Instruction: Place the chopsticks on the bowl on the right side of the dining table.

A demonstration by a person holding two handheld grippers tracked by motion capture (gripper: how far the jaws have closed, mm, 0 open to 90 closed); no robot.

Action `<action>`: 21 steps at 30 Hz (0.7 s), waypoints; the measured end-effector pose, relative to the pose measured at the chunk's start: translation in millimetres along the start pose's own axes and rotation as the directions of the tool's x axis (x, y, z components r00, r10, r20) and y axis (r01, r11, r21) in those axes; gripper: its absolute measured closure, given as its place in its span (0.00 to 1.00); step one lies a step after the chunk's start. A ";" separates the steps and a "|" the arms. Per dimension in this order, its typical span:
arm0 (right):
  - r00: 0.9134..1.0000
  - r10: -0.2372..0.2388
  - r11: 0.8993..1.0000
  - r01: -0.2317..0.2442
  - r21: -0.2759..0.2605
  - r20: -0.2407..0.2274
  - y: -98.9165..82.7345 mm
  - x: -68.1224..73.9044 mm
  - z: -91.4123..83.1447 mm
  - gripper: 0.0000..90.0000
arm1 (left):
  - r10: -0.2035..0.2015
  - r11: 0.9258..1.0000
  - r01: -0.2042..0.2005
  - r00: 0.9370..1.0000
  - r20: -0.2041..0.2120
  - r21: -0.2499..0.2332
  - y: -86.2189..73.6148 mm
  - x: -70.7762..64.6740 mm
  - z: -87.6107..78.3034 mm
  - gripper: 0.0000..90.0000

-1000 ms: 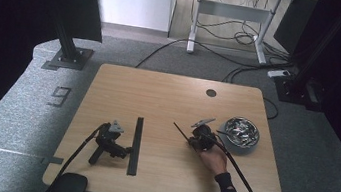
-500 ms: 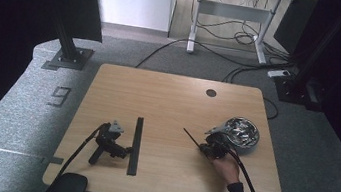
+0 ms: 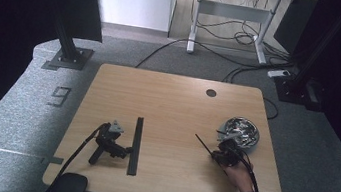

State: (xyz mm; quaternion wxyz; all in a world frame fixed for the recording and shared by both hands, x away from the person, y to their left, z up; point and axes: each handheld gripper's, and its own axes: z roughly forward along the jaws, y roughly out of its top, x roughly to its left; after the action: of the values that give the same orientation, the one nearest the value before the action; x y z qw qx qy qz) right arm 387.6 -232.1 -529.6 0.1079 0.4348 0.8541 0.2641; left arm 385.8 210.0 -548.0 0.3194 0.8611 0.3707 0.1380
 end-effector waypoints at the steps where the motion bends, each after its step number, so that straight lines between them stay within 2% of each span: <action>1: 1.000 -0.004 1.000 0.004 0.017 0.022 1.5 0.5 -0.7 0.74 | 0.002 1.000 -0.002 1.000 0.000 0.002 0.0 0.1 -0.1 0.00; 4: 0.999 -0.008 1.000 0.007 0.021 0.035 6.3 -0.3 -5.8 0.65 | 0.002 1.000 -0.002 1.000 0.000 0.002 0.0 0.2 -0.1 0.00; 6: 0.999 -0.021 0.999 0.019 0.048 0.033 11.6 0.0 -10.7 0.60 | 0.002 1.000 -0.002 1.000 0.000 0.002 0.0 0.1 -0.1 0.00; 9: 0.997 -0.068 0.995 0.064 0.080 0.041 16.9 3.1 -14.8 0.59 | 0.002 1.000 -0.002 1.000 0.000 0.002 0.1 0.1 -0.1 0.00; 11: 0.997 -0.067 0.990 0.063 0.124 0.025 21.1 4.3 -15.7 0.57 | 0.002 1.000 -0.002 1.000 0.000 0.002 0.0 0.1 -0.1 0.00; 13: 0.997 -0.076 0.983 0.073 0.170 0.011 24.1 4.3 -15.2 0.54 | 0.001 1.000 -0.001 1.000 0.000 0.002 0.0 0.1 -0.1 0.00; 15: 0.995 -0.099 0.971 0.095 0.221 0.009 27.5 4.7 -13.4 0.53 | -0.001 1.000 0.001 1.000 0.000 -0.001 0.0 -0.1 0.1 0.00; 21: 0.987 -0.162 0.938 0.151 0.313 0.012 36.0 4.5 -5.4 0.65 | -0.001 1.000 0.001 1.000 0.000 0.000 0.0 -0.1 0.0 0.00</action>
State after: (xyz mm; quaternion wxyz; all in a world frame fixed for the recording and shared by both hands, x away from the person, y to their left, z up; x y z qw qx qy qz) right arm 407.4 -213.0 -505.3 0.0746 0.3819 0.9147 0.1087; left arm 385.7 209.9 -548.1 0.3195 0.8609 0.3712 0.1379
